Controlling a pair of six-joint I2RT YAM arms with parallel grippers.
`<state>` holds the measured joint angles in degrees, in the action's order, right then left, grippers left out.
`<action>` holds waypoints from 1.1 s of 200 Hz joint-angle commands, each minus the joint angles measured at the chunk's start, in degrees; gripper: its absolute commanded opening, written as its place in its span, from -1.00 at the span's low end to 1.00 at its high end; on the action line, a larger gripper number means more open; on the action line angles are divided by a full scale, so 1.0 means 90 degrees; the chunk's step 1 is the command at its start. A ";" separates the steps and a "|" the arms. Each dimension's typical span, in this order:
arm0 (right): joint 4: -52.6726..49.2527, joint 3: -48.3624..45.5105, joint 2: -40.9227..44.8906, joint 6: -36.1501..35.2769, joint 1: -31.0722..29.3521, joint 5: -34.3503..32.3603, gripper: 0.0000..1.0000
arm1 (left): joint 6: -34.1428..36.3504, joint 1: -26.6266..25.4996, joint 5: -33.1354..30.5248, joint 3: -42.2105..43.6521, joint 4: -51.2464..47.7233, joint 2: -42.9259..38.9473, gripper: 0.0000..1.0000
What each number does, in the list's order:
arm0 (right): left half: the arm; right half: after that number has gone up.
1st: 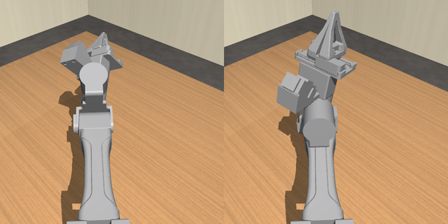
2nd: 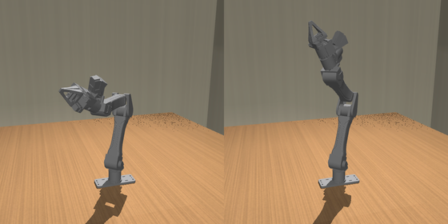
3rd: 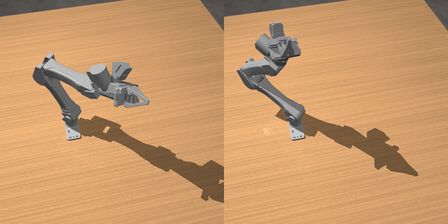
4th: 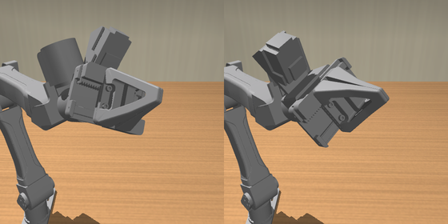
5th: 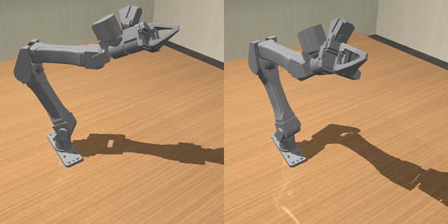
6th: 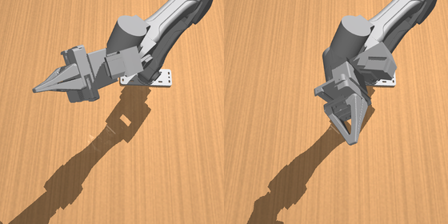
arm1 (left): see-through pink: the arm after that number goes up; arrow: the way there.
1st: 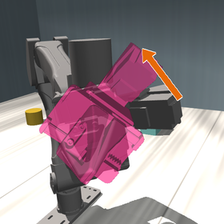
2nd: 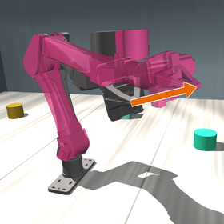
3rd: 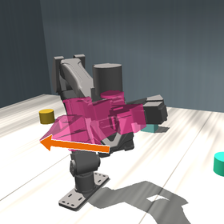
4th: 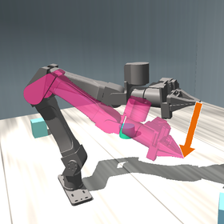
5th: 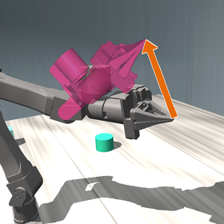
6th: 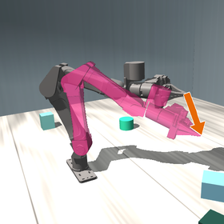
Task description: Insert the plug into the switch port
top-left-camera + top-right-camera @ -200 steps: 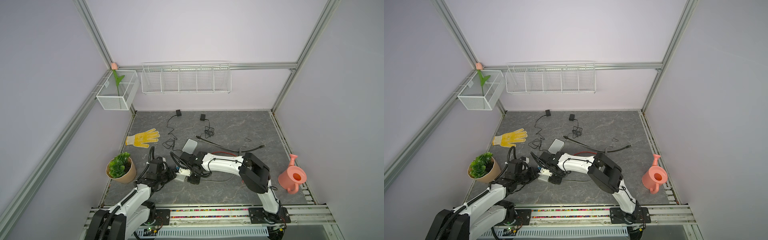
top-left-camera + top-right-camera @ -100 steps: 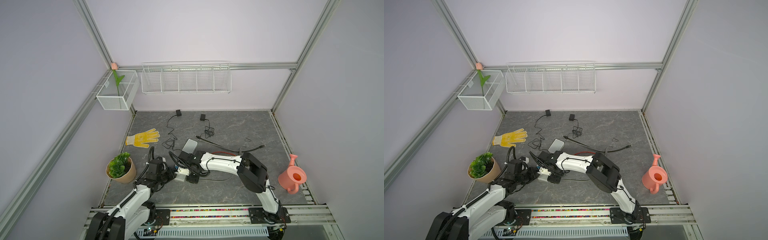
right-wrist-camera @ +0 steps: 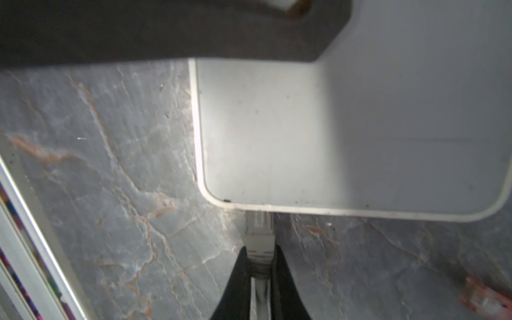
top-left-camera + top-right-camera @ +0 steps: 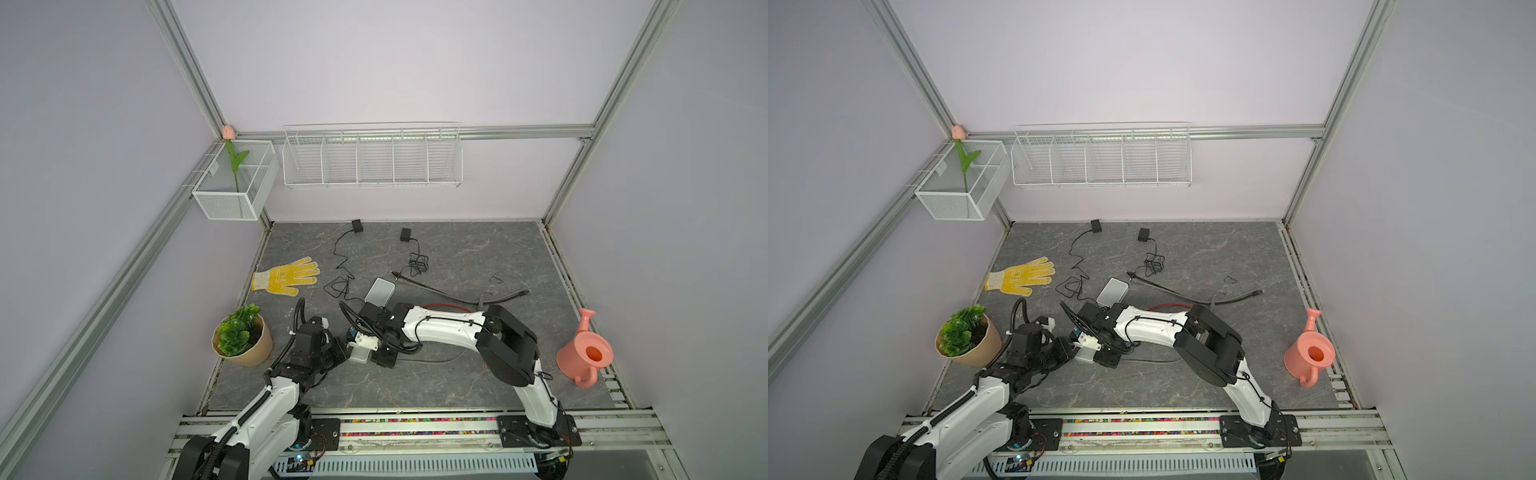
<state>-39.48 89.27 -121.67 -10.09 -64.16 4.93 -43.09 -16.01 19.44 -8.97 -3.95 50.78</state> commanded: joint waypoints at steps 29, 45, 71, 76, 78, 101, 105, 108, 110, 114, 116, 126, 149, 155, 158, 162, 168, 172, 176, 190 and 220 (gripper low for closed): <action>0.2551 0.0067 0.0062 0.0249 -0.0060 0.0629 -0.86 | -0.0366 -0.0298 0.0740 0.0296 -0.0115 -0.0254 -0.33; 0.2728 0.0146 0.0000 0.0290 -0.0061 0.0732 -0.86 | -0.0398 -0.0410 0.0730 0.0320 -0.0018 -0.0190 -0.33; 0.2922 0.0277 -0.0097 0.0323 -0.0066 0.0807 -0.86 | -0.0447 -0.0502 0.0733 0.0332 0.0123 -0.0111 -0.33; 0.2968 0.0257 -0.0103 0.0313 -0.0060 0.0793 -0.86 | -0.0446 -0.0503 0.0754 0.0317 0.0126 -0.0113 -0.33; 0.2995 0.0252 -0.0097 0.0304 -0.0059 0.0784 -0.86 | -0.0446 -0.0508 0.0766 0.0314 0.0126 -0.0115 -0.33; 0.3169 0.0112 -0.0045 0.0237 -0.0009 0.0737 -0.86 | -0.0446 -0.0501 0.0839 0.0331 0.0080 -0.0260 -0.33; 0.3201 0.0089 -0.0032 0.0232 0.0000 0.0758 -0.86 | -0.0454 -0.0506 0.0856 0.0334 0.0065 -0.0276 -0.33; 0.3221 0.0077 -0.0034 0.0220 0.0006 0.0765 -0.86 | -0.0457 -0.0504 0.0857 0.0333 0.0063 -0.0303 -0.33; 0.3231 0.0067 -0.0028 0.0224 0.0009 0.0765 -0.86 | -0.0461 -0.0503 0.0870 0.0338 0.0059 -0.0311 -0.33; 0.3265 0.0054 -0.0027 0.0232 0.0018 0.0770 -0.86 | -0.0481 -0.0507 0.0880 0.0333 0.0062 -0.0331 -0.33; 0.3281 0.0047 -0.0026 0.0232 0.0027 0.0773 -0.86 | -0.0494 -0.0507 0.0892 0.0345 0.0066 -0.0338 -0.33; 0.3339 0.0052 -0.0055 0.0250 0.0035 0.0820 -0.86 | -0.0529 -0.0505 0.0944 0.0370 0.0118 -0.0370 -0.33; 0.3369 0.0120 -0.0166 0.0313 0.0032 0.0902 -0.86 | -0.0555 -0.0511 0.0974 0.0372 0.0104 -0.0408 -0.33; 0.3388 0.0102 -0.0166 0.0320 0.0036 0.0922 -0.86 | -0.0537 -0.0509 0.0966 0.0365 0.0066 -0.0418 -0.33; 0.3391 0.0087 -0.0172 0.0331 0.0031 0.0931 -0.86 | -0.0530 -0.0509 0.0954 0.0358 0.0039 -0.0433 -0.33; 0.3386 0.0068 -0.0159 0.0330 0.0036 0.0925 -0.86 | -0.0518 -0.0508 0.0946 0.0341 -0.0008 -0.0454 -0.32; 0.3349 0.0037 -0.0142 0.0321 0.0031 0.0918 -0.86 | -0.0485 -0.0506 0.0907 0.0288 -0.0113 -0.0486 -0.32; 0.3314 0.0002 -0.0120 0.0319 0.0031 0.0912 -0.86 | -0.0451 -0.0509 0.0835 0.0254 -0.0231 -0.0525 -0.31; 0.3269 -0.0041 -0.0088 0.0294 0.0030 0.0892 -0.86 | -0.0434 -0.0506 0.0754 0.0211 -0.0363 -0.0568 -0.29; 0.3166 -0.0233 0.0035 0.0230 0.0037 0.0746 -0.86 | -0.0406 -0.0499 0.0304 0.0058 -0.0930 -0.0799 -0.17; 0.3123 -0.0852 0.0356 0.0251 0.0089 0.0410 -0.81 | -0.0371 -0.0255 -0.0159 0.0042 -0.1518 -0.1556 0.08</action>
<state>-27.07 84.62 -120.55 -7.75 -63.00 8.19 -45.45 -17.80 11.84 -7.49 -10.41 40.49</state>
